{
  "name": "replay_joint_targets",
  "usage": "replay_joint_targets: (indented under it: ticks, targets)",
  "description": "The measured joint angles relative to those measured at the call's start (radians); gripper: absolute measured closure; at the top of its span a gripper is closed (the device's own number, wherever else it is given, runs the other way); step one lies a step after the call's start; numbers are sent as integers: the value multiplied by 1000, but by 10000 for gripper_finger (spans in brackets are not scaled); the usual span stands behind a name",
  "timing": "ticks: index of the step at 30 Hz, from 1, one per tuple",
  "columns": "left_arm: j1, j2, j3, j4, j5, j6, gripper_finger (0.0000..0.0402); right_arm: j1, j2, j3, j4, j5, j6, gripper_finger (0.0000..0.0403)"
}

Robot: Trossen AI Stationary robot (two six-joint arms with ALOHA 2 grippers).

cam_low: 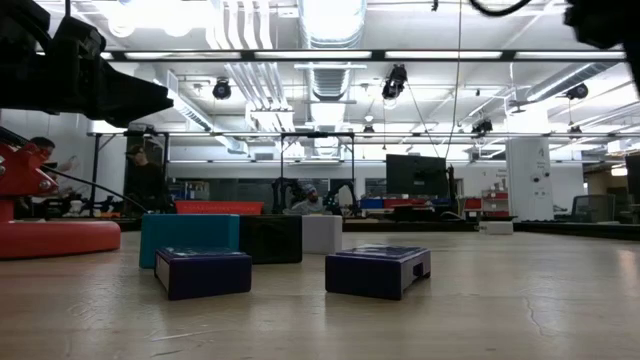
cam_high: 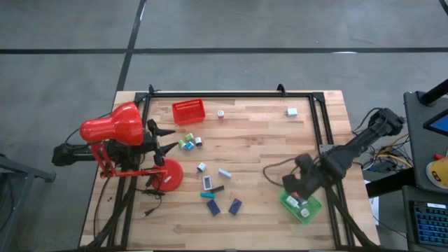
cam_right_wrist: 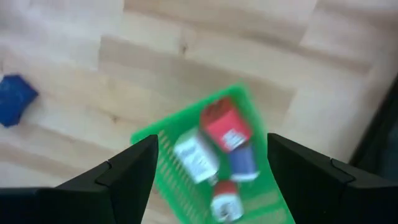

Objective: Pick & Place Office items
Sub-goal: Put the white charger adapter into the green bin

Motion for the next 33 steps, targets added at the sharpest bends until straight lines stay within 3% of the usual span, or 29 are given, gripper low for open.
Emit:
replay_joint_targets:
  ticks: [5, 13, 18, 26, 33]
  targets:
    - [0, 0, 0, 0, 0, 0, 156, -159, -51, 0, -79, 43, -285, 110]
    - [0, 0, 0, 0, 0, 0, 156, -441, -59, -1, -95, 164, -899, 122]
    - [0, 0, 0, 0, 0, 0, 156, -616, -59, -1, -86, 235, -1109, 126]
    - [0, 0, 0, 0, 0, 0, 156, -882, -49, -1, 36, 219, -1573, 122]
    - [0, 0, 0, 0, 0, 0, 156, -1016, 25, -2, 55, 172, -1794, 128]
